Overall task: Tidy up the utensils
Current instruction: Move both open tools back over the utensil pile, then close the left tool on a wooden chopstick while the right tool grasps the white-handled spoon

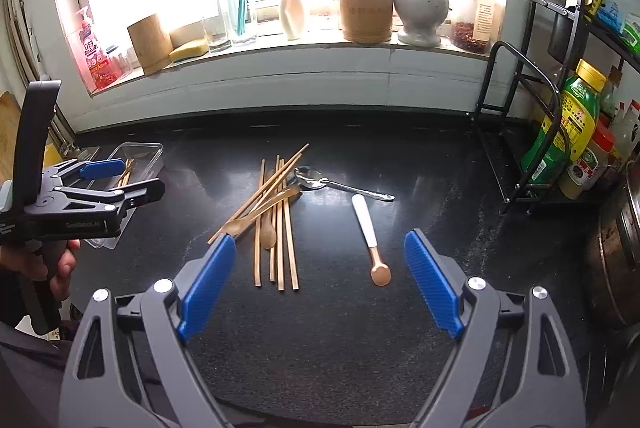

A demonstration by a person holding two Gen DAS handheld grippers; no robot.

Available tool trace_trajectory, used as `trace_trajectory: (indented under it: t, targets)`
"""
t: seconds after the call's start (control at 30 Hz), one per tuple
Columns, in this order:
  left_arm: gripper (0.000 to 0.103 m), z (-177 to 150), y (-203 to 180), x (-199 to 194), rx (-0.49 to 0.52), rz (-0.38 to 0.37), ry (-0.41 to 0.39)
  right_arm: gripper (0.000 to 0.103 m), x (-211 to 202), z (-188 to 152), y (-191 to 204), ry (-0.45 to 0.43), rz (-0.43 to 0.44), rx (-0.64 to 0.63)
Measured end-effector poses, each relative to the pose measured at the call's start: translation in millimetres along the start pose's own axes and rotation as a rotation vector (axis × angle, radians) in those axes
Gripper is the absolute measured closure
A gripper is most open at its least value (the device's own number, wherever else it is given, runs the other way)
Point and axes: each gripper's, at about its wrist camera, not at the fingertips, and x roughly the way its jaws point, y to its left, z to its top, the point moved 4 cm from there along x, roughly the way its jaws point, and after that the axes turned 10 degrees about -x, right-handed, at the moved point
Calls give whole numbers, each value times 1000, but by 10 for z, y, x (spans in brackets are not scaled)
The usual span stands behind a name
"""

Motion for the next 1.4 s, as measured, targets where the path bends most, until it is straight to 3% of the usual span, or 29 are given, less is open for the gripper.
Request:
trace_trajectory:
  t: [0.5, 0.93, 1.13, 1.27, 1.4]
  targets:
    - [9, 64, 118, 557, 71, 19, 81, 19, 392, 88, -137, 45, 13, 20]
    - [10, 16, 218, 1610, 237, -28, 205, 19, 1397, -137, -498, 267, -5, 27]
    - [13, 18, 292, 1999, 257, -57, 268, 19, 1756, -206, -675, 353, 3, 25]
    - [14, -5, 334, 2157, 276, -72, 306, 19, 1961, -290, -782, 398, 1, 16]
    - [14, -16, 253, 2191, 351, -91, 276, 19, 2119, -365, -797, 424, 7, -6]
